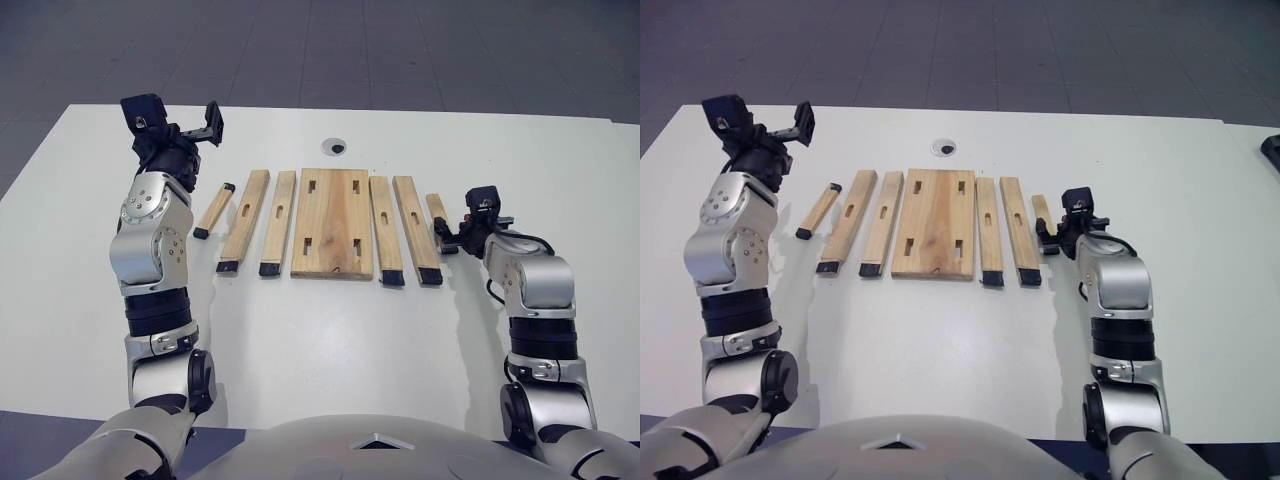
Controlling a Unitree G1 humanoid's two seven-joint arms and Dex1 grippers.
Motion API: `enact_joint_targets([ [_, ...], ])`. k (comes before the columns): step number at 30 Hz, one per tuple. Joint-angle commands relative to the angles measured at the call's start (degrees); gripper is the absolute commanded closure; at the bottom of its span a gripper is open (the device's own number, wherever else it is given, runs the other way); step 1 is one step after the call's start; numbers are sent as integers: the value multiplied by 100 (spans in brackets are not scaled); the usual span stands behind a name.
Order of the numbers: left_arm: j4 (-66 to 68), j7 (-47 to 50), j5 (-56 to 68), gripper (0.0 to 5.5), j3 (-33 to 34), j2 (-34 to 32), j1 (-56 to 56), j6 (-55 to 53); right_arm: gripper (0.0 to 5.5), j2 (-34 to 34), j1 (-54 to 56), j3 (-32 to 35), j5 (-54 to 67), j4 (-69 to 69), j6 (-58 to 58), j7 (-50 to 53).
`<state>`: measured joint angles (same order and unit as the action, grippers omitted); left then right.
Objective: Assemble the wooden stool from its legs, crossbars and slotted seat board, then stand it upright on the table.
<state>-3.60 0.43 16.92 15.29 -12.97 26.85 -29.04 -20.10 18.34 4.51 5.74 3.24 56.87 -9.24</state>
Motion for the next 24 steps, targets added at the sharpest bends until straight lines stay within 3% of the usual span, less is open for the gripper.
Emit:
enact_joint_targets([
  [1, 6, 41, -68, 10, -8, 4, -32, -60, 187, -59, -6, -128, -4, -103, 168, -121],
  [3, 29, 53, -82, 10, -27, 8, -32, -55, 216, -50, 7, -160, 7, -122, 181, -151],
  [14, 41, 36, -149, 10, -87, 46, -35, -74, 58, 27, 108, -81, 84, -319, 375, -202],
  [24, 18, 92, -162, 10, -58, 57, -40, -88, 234, 77, 218, 168, 267, -624, 918, -147],
])
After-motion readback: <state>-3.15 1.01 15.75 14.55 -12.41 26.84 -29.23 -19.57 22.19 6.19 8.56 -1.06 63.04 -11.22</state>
